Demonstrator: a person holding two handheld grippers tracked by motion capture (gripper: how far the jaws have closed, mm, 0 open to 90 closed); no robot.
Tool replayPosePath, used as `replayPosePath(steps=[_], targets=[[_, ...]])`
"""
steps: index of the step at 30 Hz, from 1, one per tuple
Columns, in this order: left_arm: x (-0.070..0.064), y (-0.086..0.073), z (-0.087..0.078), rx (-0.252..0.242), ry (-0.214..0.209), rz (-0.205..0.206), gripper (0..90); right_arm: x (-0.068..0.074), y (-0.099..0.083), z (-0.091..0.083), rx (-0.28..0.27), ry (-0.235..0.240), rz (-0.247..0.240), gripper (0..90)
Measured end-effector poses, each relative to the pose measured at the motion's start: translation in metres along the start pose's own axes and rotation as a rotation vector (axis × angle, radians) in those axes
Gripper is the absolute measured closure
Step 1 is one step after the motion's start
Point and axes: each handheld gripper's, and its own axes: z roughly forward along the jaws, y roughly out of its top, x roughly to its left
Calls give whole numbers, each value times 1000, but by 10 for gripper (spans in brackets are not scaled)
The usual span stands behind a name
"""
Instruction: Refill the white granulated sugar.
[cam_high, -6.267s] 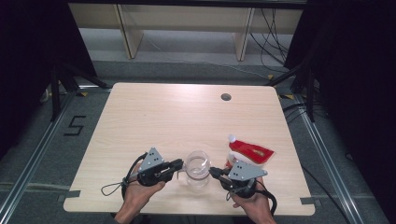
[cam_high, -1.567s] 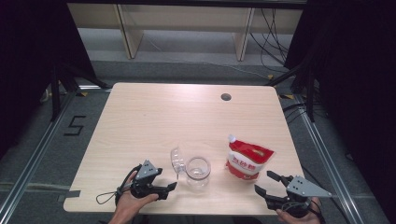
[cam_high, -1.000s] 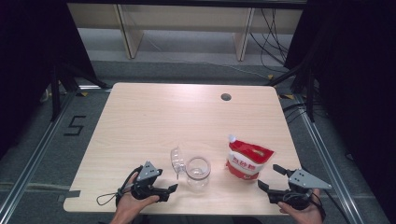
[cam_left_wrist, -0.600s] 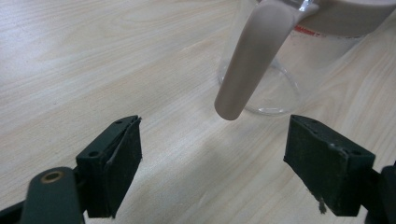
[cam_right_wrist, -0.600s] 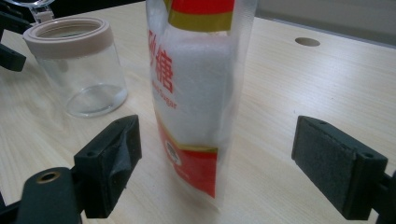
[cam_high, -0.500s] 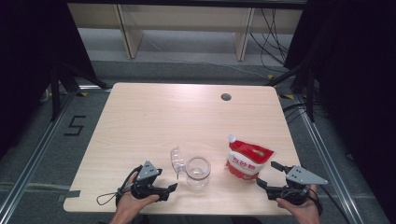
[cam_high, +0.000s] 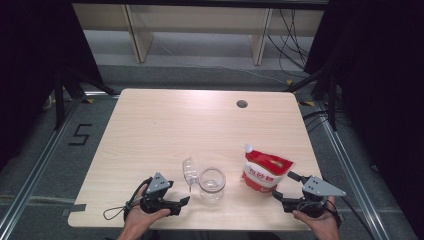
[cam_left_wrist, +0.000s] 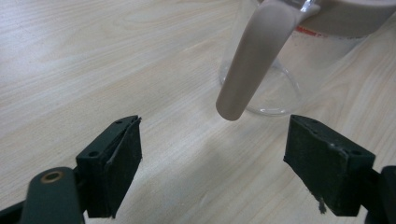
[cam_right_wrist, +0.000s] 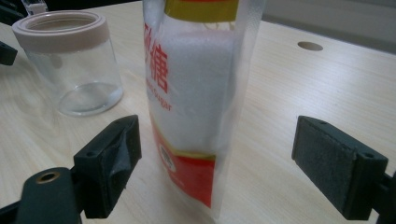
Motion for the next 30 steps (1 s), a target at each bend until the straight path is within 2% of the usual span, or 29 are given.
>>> replayPosePath(steps=[3,4,5,6,7,8,9,10,11,12,14,16,18,19,20,21,22,24,25,26,28,29,30], targets=[[1,0,0,3,9,9,183,0,1,3,-12,0,-41,163],[-1,-1,0,-13,-1,-6,184,0,1,4,-12,6,-46,163],[0,0,0,-12,-2,7,184,2,0,5,0,11,-29,163],[0,0,0,-8,-1,12,184,3,0,5,-5,5,-34,163],[-1,0,1,-22,-5,1,184,3,0,6,-1,11,-34,164],[0,0,0,-9,0,6,184,2,1,7,-10,8,-60,163],[-1,-1,0,-10,0,-1,183,5,1,8,-15,3,-33,164],[-1,-1,0,-10,-1,-2,183,4,1,9,-17,8,-51,164],[-1,-1,0,-13,-2,-1,183,4,0,11,-38,-6,-68,164],[-1,0,0,-10,-1,4,183,5,0,10,-14,11,-46,165],[-1,-1,0,-11,-1,1,184,4,0,14,-29,28,-62,163],[-1,0,0,-8,0,1,183,5,-1,16,-27,25,-41,164],[0,-1,0,-3,5,13,183,2,-1,20,-30,23,-79,165],[0,-1,0,0,8,11,183,3,-2,21,-24,31,-50,166],[-1,-1,0,-17,-1,-5,183,1,-2,23,-38,20,-71,166],[0,-1,0,-9,0,8,184,2,-2,24,-23,35,-52,166],[-1,-1,0,-17,-1,4,183,2,-2,24,-19,26,-58,167],[-1,-1,0,-11,0,-2,184,2,-3,26,-47,20,-50,173],[-2,-1,0,-13,-1,-6,183,3,-3,26,-24,30,-49,175],[-1,-1,0,-13,-2,-2,184,2,-3,27,-24,31,-67,175],[-1,-1,0,-11,-1,1,184,3,-3,30,-31,37,-63,175],[-1,-1,0,-10,5,-1,183,0,-3,31,-34,41,-89,174],[-1,-1,0,-10,2,-3,183,2,-3,32,-25,51,-71,174]])
